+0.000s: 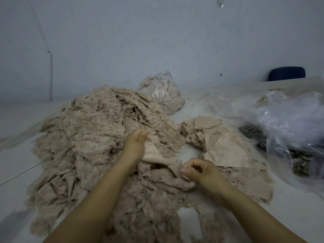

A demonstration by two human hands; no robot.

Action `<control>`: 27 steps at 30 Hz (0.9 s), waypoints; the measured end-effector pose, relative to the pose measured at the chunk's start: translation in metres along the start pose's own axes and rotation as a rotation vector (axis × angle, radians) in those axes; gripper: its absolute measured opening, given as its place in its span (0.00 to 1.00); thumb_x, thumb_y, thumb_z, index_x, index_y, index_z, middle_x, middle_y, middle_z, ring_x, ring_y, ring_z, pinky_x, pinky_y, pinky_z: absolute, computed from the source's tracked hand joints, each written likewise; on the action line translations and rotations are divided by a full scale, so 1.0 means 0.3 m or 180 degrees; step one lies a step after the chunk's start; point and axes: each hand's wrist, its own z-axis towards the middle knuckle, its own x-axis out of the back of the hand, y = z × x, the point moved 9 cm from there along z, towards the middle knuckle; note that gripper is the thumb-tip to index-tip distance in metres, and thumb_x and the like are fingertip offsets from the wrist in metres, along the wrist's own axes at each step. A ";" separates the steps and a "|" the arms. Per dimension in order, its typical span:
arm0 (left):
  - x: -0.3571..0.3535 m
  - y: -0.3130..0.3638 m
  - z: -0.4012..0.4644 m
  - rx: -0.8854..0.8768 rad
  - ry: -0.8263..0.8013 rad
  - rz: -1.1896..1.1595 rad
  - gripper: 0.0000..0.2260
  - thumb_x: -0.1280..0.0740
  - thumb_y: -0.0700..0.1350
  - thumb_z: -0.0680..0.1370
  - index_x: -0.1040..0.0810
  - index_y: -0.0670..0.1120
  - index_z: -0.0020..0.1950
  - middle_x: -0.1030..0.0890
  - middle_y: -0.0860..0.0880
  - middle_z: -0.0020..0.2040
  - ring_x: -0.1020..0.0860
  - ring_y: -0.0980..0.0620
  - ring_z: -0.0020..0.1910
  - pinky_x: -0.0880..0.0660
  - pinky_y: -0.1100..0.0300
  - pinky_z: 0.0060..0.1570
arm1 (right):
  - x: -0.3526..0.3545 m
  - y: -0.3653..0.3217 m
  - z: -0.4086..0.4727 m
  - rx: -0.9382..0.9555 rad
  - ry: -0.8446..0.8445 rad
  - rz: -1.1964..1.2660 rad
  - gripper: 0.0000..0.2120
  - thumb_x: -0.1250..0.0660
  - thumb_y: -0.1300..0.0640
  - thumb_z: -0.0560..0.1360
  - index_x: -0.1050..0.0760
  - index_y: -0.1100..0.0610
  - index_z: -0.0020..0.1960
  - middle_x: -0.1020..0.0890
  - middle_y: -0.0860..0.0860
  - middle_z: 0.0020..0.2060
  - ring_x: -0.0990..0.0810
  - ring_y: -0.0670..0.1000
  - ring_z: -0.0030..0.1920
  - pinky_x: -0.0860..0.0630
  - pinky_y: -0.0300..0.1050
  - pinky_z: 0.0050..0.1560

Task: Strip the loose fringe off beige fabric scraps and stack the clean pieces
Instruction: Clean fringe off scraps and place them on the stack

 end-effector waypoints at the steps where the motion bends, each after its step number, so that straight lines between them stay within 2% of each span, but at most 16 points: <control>1: -0.005 0.008 -0.002 -0.0022 -0.0097 0.0020 0.16 0.40 0.45 0.81 0.33 0.47 0.33 0.30 0.51 0.30 0.34 0.54 0.29 0.36 0.59 0.31 | 0.006 0.001 -0.001 -0.0011 0.0051 0.0009 0.06 0.28 0.56 0.73 0.22 0.53 0.38 0.23 0.44 0.29 0.27 0.41 0.30 0.31 0.33 0.34; 2: -0.030 0.026 -0.012 -0.0100 -0.0261 0.0036 0.16 0.40 0.45 0.81 0.33 0.48 0.32 0.30 0.52 0.30 0.34 0.56 0.29 0.36 0.61 0.30 | -0.001 0.000 0.000 -0.0080 0.0041 -0.0058 0.06 0.27 0.50 0.70 0.21 0.52 0.41 0.23 0.44 0.32 0.25 0.41 0.31 0.30 0.34 0.35; 5: -0.141 0.077 -0.064 -0.0229 -0.0735 -0.0311 0.15 0.41 0.44 0.81 0.31 0.48 0.34 0.29 0.55 0.29 0.33 0.60 0.28 0.34 0.68 0.28 | -0.069 0.002 0.028 -0.0109 -0.0079 -0.0847 0.21 0.24 0.41 0.63 0.23 0.44 0.53 0.23 0.42 0.41 0.25 0.40 0.39 0.30 0.34 0.41; 7: -0.172 0.090 -0.077 -0.0117 -0.0927 -0.0579 0.14 0.41 0.45 0.81 0.28 0.48 0.35 0.26 0.57 0.28 0.30 0.60 0.28 0.32 0.68 0.29 | -0.084 -0.051 0.047 0.0322 0.0191 -0.1181 0.10 0.26 0.46 0.68 0.23 0.44 0.46 0.24 0.44 0.42 0.26 0.40 0.41 0.33 0.35 0.41; 8: -0.158 0.085 -0.066 -0.0006 -0.0848 -0.0614 0.13 0.41 0.46 0.81 0.27 0.49 0.37 0.24 0.56 0.30 0.27 0.58 0.30 0.30 0.66 0.30 | -0.066 -0.070 0.047 0.0449 0.0379 -0.1235 0.06 0.27 0.51 0.71 0.24 0.45 0.40 0.23 0.44 0.40 0.26 0.40 0.39 0.33 0.35 0.41; 9: -0.121 0.069 -0.042 0.0157 -0.0607 -0.0632 0.12 0.41 0.48 0.82 0.25 0.50 0.39 0.22 0.53 0.34 0.25 0.55 0.33 0.28 0.62 0.32 | -0.044 -0.068 0.048 0.0439 0.0490 -0.1253 0.08 0.29 0.55 0.73 0.25 0.48 0.36 0.22 0.46 0.37 0.25 0.40 0.37 0.33 0.35 0.39; 11: -0.021 0.030 0.003 0.0518 -0.0030 -0.0849 0.12 0.41 0.49 0.82 0.25 0.47 0.42 0.22 0.47 0.40 0.24 0.48 0.39 0.28 0.58 0.37 | -0.019 -0.025 0.042 0.0250 0.0427 -0.1311 0.09 0.30 0.56 0.74 0.25 0.52 0.36 0.19 0.47 0.35 0.24 0.42 0.36 0.31 0.33 0.37; 12: 0.001 0.020 0.013 0.0611 0.0029 -0.0960 0.12 0.41 0.49 0.81 0.25 0.46 0.43 0.22 0.46 0.39 0.24 0.48 0.39 0.28 0.58 0.37 | -0.014 -0.019 0.036 0.0205 0.0421 -0.1365 0.08 0.30 0.55 0.74 0.25 0.52 0.37 0.19 0.46 0.35 0.23 0.43 0.37 0.30 0.33 0.37; 14: -0.038 0.026 0.000 0.0714 -0.0359 -0.0969 0.12 0.39 0.50 0.81 0.24 0.45 0.42 0.21 0.49 0.33 0.23 0.51 0.33 0.28 0.59 0.32 | -0.016 -0.032 0.033 0.0305 0.0485 -0.1267 0.04 0.30 0.52 0.74 0.24 0.50 0.44 0.19 0.44 0.41 0.23 0.43 0.39 0.30 0.35 0.39; 16: -0.124 0.040 -0.041 0.0712 -0.0869 -0.0924 0.12 0.39 0.50 0.80 0.23 0.47 0.41 0.20 0.51 0.30 0.23 0.54 0.28 0.28 0.62 0.26 | -0.062 -0.046 0.052 0.0271 0.0209 -0.0964 0.17 0.28 0.50 0.71 0.28 0.46 0.58 0.23 0.40 0.50 0.24 0.41 0.42 0.29 0.33 0.43; 17: -0.154 0.051 -0.055 0.0656 -0.1020 -0.0917 0.11 0.39 0.50 0.80 0.22 0.48 0.41 0.20 0.50 0.32 0.23 0.55 0.27 0.28 0.63 0.24 | -0.096 -0.042 0.061 0.0190 -0.0011 -0.0938 0.21 0.27 0.50 0.71 0.29 0.45 0.62 0.24 0.38 0.50 0.25 0.39 0.43 0.29 0.33 0.45; 18: -0.157 0.063 -0.053 0.0598 -0.1012 -0.0944 0.10 0.39 0.50 0.81 0.22 0.49 0.44 0.19 0.50 0.34 0.22 0.55 0.28 0.27 0.63 0.25 | -0.127 -0.038 0.063 0.0119 -0.0212 -0.1031 0.19 0.28 0.53 0.72 0.27 0.47 0.61 0.24 0.38 0.47 0.26 0.37 0.42 0.29 0.33 0.46; 20: -0.087 0.063 -0.003 0.0683 -0.0515 -0.1125 0.09 0.39 0.49 0.81 0.21 0.50 0.47 0.18 0.50 0.34 0.20 0.54 0.30 0.25 0.62 0.28 | -0.166 0.007 0.054 -0.0039 -0.0523 -0.1350 0.05 0.31 0.62 0.74 0.21 0.53 0.48 0.23 0.40 0.37 0.26 0.38 0.37 0.29 0.32 0.42; 23: 0.021 0.023 0.071 0.0980 0.0008 -0.1518 0.09 0.38 0.47 0.80 0.22 0.44 0.49 0.18 0.45 0.36 0.19 0.48 0.34 0.21 0.53 0.39 | -0.181 0.060 0.030 -0.0233 -0.0807 -0.1312 0.10 0.29 0.62 0.74 0.25 0.53 0.35 0.24 0.42 0.31 0.27 0.40 0.33 0.30 0.33 0.38; 25: -0.003 0.011 0.065 0.1122 -0.0243 -0.1583 0.10 0.37 0.46 0.80 0.23 0.41 0.54 0.18 0.44 0.36 0.20 0.48 0.32 0.21 0.54 0.37 | -0.144 0.016 0.045 -0.0119 -0.0509 -0.1053 0.05 0.26 0.55 0.72 0.22 0.51 0.44 0.21 0.43 0.40 0.25 0.39 0.38 0.30 0.30 0.41; 27: -0.074 0.002 0.023 0.1290 -0.0589 -0.1729 0.11 0.37 0.46 0.79 0.23 0.40 0.55 0.17 0.46 0.33 0.19 0.51 0.29 0.23 0.59 0.29 | -0.099 -0.048 0.075 0.0073 -0.0057 -0.0725 0.19 0.25 0.48 0.69 0.25 0.45 0.58 0.22 0.40 0.52 0.24 0.37 0.44 0.30 0.27 0.43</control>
